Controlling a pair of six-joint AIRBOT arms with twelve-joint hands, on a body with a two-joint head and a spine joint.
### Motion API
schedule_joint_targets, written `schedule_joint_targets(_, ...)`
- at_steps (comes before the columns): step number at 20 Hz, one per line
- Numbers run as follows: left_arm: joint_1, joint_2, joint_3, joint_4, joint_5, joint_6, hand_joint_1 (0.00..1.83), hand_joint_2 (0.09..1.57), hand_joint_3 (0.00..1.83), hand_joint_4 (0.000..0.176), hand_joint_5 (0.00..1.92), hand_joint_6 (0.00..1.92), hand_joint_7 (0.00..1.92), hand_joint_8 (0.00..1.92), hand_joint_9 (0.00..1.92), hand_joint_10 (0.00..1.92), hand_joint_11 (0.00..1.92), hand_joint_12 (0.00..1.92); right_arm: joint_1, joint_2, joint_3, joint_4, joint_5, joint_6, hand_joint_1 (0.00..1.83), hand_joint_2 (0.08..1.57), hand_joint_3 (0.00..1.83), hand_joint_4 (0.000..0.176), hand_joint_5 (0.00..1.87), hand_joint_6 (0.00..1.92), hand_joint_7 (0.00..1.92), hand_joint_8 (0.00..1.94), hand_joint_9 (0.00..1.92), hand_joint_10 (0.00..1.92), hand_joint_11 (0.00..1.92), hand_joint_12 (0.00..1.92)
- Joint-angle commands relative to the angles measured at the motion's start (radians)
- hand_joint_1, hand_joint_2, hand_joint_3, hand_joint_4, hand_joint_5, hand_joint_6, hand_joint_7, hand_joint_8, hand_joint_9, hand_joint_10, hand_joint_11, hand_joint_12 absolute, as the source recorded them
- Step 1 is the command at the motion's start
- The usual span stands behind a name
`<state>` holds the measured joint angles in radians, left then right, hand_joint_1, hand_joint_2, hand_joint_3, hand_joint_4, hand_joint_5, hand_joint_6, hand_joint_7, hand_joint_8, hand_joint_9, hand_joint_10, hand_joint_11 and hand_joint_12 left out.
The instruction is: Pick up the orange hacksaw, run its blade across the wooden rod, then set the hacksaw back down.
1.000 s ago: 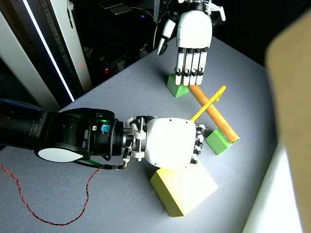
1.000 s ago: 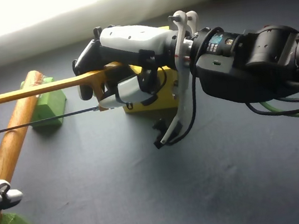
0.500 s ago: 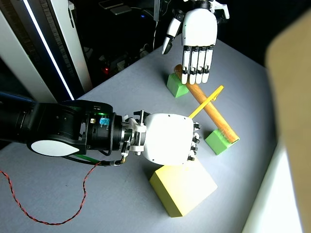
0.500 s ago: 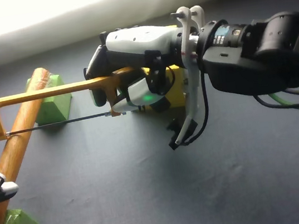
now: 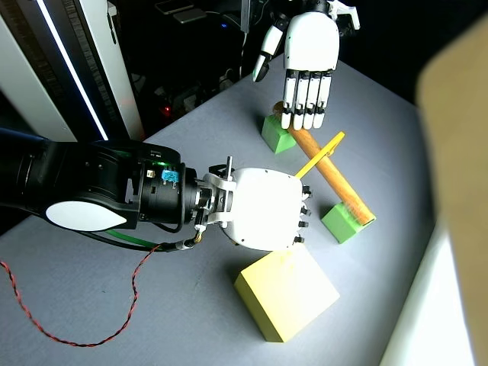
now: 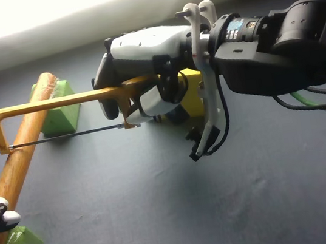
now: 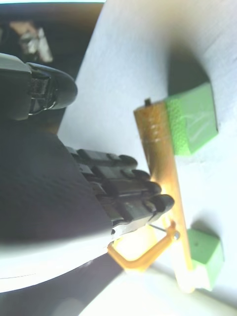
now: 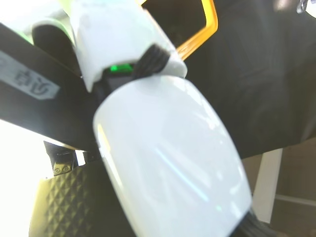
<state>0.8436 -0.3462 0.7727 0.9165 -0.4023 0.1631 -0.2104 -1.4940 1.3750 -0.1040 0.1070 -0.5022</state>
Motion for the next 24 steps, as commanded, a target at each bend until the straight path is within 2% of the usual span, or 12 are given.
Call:
schedule_joint_targets(1, 0.0, 0.005, 0.006, -0.018, -0.031, -0.001, 0.0, 1.24, 0.0, 0.0, 0.08, 0.0, 0.11, 0.0, 0.08, 0.0, 0.0, 0.2, 0.02, -0.004, -0.007, 0.011, 0.106, -0.002, 1.38, 1.12, 0.0, 0.0, 0.86, 0.96, 0.97, 1.0, 0.95, 1.27, 0.91, 1.29)
schedule_joint_targets(3, 0.001, 0.004, 0.006, -0.018, -0.03, -0.002, 0.02, 1.24, 0.0, 0.0, 0.05, 0.0, 0.07, 0.0, 0.06, 0.0, 0.0, 0.17, 0.024, -0.016, -0.015, 0.011, 0.084, -0.009, 1.38, 1.13, 0.0, 0.0, 0.87, 0.93, 0.97, 1.02, 0.93, 1.3, 0.88, 1.33)
schedule_joint_targets(4, 0.002, 0.004, 0.006, -0.018, -0.03, -0.002, 0.04, 1.24, 0.0, 0.0, 0.05, 0.0, 0.08, 0.0, 0.06, 0.0, 0.0, 0.18, 0.025, -0.023, -0.019, 0.011, 0.075, -0.012, 1.28, 1.1, 0.0, 0.0, 0.95, 0.88, 1.06, 0.99, 1.0, 1.03, 0.9, 1.31)
schedule_joint_targets(5, 0.002, 0.004, 0.006, -0.018, -0.03, -0.002, 0.01, 1.24, 0.0, 0.0, 0.05, 0.0, 0.07, 0.0, 0.05, 0.0, 0.0, 0.15, 0.024, -0.027, -0.019, 0.011, 0.071, -0.012, 1.36, 1.11, 0.01, 0.0, 0.91, 0.89, 1.02, 0.96, 0.97, 1.2, 0.91, 1.28)
schedule_joint_targets(9, 0.002, 0.003, 0.005, -0.018, -0.03, -0.002, 0.0, 1.25, 0.0, 0.0, 0.05, 0.0, 0.05, 0.0, 0.03, 0.0, 0.0, 0.12, 0.017, -0.046, -0.014, 0.011, 0.055, -0.017, 1.37, 1.13, 0.0, 0.0, 0.87, 0.93, 0.95, 1.06, 0.93, 1.29, 0.9, 1.28)
schedule_joint_targets(13, 0.001, 0.002, 0.005, -0.018, -0.03, -0.002, 0.04, 1.23, 0.0, 0.0, 0.07, 0.0, 0.08, 0.0, 0.07, 0.0, 0.0, 0.22, 0.003, -0.082, 0.036, 0.011, 0.058, -0.018, 1.38, 1.12, 0.0, 0.0, 0.89, 0.93, 0.97, 1.0, 0.95, 1.26, 0.9, 1.29)
schedule_joint_targets(18, 0.001, 0.002, 0.005, -0.018, -0.03, -0.002, 0.01, 1.23, 0.0, 0.0, 0.04, 0.0, 0.05, 0.0, 0.04, 0.0, 0.0, 0.14, 0.009, -0.115, 0.107, 0.011, 0.043, -0.021, 1.38, 1.12, 0.0, 0.0, 0.9, 0.92, 0.97, 1.01, 0.96, 1.26, 0.91, 1.26)
schedule_joint_targets(19, 0.001, 0.002, 0.004, -0.018, -0.029, -0.002, 0.01, 1.24, 0.0, 0.0, 0.05, 0.0, 0.06, 0.0, 0.04, 0.0, 0.0, 0.14, 0.012, -0.117, 0.118, 0.011, 0.042, -0.024, 1.27, 1.12, 0.0, 0.0, 0.93, 0.93, 1.01, 1.06, 0.99, 1.05, 0.91, 1.27)
schedule_joint_targets(20, 0.001, 0.002, 0.004, -0.018, -0.029, -0.002, 0.0, 1.25, 0.0, 0.0, 0.03, 0.0, 0.04, 0.0, 0.02, 0.0, 0.0, 0.09, 0.015, -0.117, 0.124, 0.011, 0.035, -0.027, 1.37, 1.12, 0.0, 0.0, 0.89, 0.92, 0.96, 1.02, 0.95, 1.26, 0.92, 1.27)
schedule_joint_targets(22, 0.001, 0.002, 0.003, -0.018, -0.029, -0.002, 0.01, 1.25, 0.0, 0.0, 0.05, 0.0, 0.06, 0.0, 0.04, 0.0, 0.0, 0.13, 0.02, -0.111, 0.12, 0.011, 0.051, -0.046, 1.37, 1.13, 0.0, 0.0, 0.87, 0.95, 0.96, 1.03, 0.94, 1.28, 0.9, 1.29)
schedule_joint_targets(23, 0.001, 0.002, 0.004, -0.018, -0.029, -0.002, 0.05, 1.23, 0.0, 0.0, 0.08, 0.0, 0.09, 0.0, 0.07, 0.0, 0.0, 0.23, 0.021, -0.104, 0.105, 0.011, 0.062, -0.053, 1.27, 1.12, 0.0, 0.0, 0.92, 0.94, 1.03, 1.04, 0.99, 1.05, 0.91, 1.27)
schedule_joint_targets(24, 0.001, 0.002, 0.004, -0.018, -0.029, -0.002, 0.06, 1.23, 0.0, 0.0, 0.08, 0.0, 0.08, 0.0, 0.07, 0.0, 0.0, 0.22, 0.024, -0.101, 0.095, 0.011, 0.06, -0.059, 1.25, 1.11, 0.0, 0.0, 0.95, 0.92, 1.06, 1.02, 1.04, 0.93, 0.94, 1.24)
